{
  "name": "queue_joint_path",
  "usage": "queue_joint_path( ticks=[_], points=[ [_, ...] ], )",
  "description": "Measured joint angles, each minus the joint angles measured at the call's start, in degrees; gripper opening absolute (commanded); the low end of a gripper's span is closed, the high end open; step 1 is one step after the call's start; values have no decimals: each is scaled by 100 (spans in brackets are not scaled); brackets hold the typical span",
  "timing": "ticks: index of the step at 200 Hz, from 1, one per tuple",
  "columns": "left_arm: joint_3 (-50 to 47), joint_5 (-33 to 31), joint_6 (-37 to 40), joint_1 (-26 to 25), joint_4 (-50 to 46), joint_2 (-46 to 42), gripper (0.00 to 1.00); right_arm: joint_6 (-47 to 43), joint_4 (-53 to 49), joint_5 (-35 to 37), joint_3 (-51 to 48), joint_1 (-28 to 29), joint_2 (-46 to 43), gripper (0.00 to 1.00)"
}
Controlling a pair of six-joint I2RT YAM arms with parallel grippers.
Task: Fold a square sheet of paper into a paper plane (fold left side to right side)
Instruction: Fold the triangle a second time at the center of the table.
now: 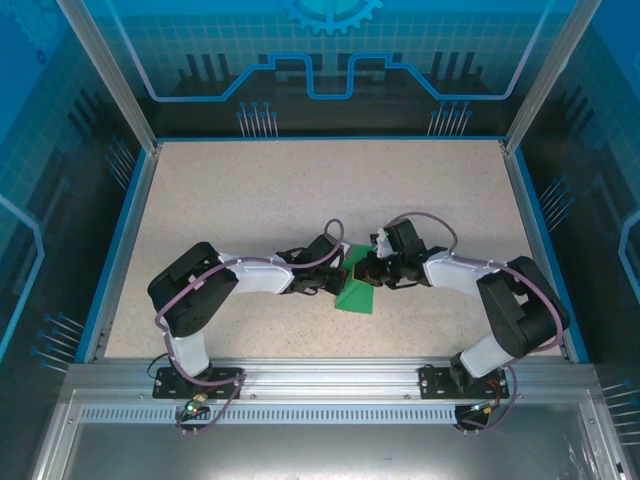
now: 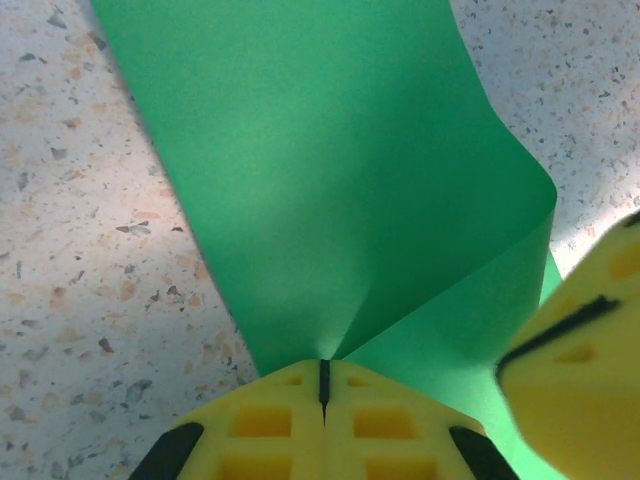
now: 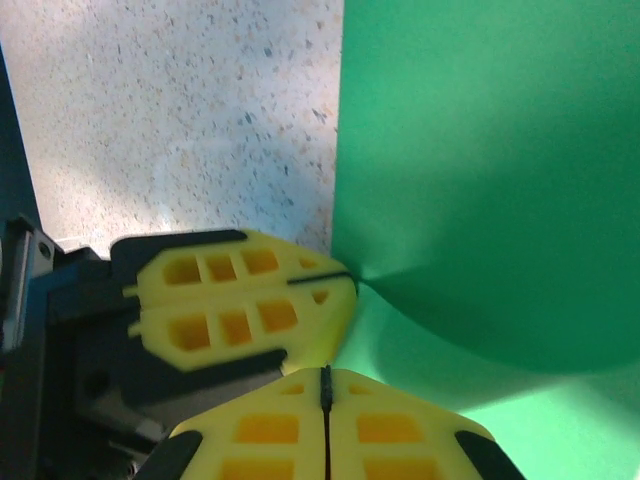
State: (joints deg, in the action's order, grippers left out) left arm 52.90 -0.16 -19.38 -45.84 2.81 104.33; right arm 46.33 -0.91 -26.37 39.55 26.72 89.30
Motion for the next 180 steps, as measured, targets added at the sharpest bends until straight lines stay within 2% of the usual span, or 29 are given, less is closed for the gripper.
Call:
queue_joint_path(
  ticks=[71, 180],
  points=[
    [33, 2, 7, 0, -37, 22, 0, -76, -144, 83, 221, 39, 411, 7],
    [109, 2, 26, 0, -105, 61, 0, -459, -656, 409, 221, 42, 448, 7]
  ],
)
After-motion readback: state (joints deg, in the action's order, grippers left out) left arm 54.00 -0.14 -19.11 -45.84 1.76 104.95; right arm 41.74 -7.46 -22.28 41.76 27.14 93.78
